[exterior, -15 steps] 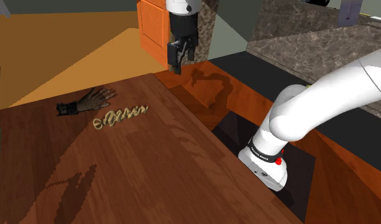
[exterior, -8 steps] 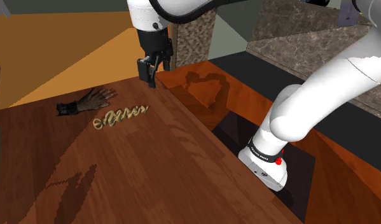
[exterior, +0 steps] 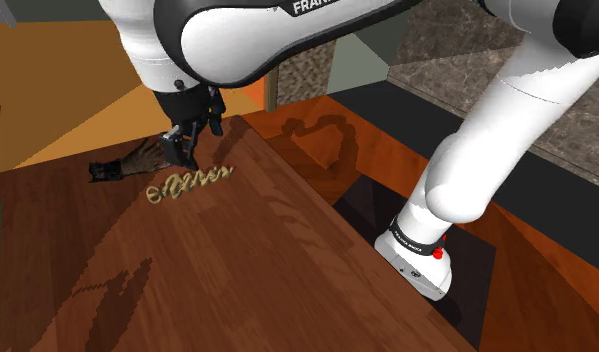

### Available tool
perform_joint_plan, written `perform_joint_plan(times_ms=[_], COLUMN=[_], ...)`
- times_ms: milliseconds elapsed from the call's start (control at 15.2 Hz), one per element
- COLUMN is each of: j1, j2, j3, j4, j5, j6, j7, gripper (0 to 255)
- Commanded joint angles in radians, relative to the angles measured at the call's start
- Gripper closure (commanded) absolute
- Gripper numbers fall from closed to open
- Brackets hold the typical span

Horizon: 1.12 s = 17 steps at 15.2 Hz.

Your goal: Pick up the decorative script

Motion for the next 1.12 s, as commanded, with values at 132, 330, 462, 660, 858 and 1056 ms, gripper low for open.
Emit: perform_joint_plan(times_ms=[132,330,462,660,858,1056], j1=[0.053,0.075,0.076,0.077,0.077,0.077], j2=[0.169,0.218,0.225,0.239,0.242,0.241], j3=[0.054,0.057,0.055,0.052,0.052,0.052], j4=[0.125,0.137,0.119,0.093,0.089,0.089], j5=[-0.134,-0.174,-0.181,-0.194,-0.196,-0.196], j6=[-0.014,0.003,0.026,0.059,0.065,0.065], j7=[0.107,0.138,0.147,0.162,0.165,0.165], gripper=[0,0,0,0,0,255])
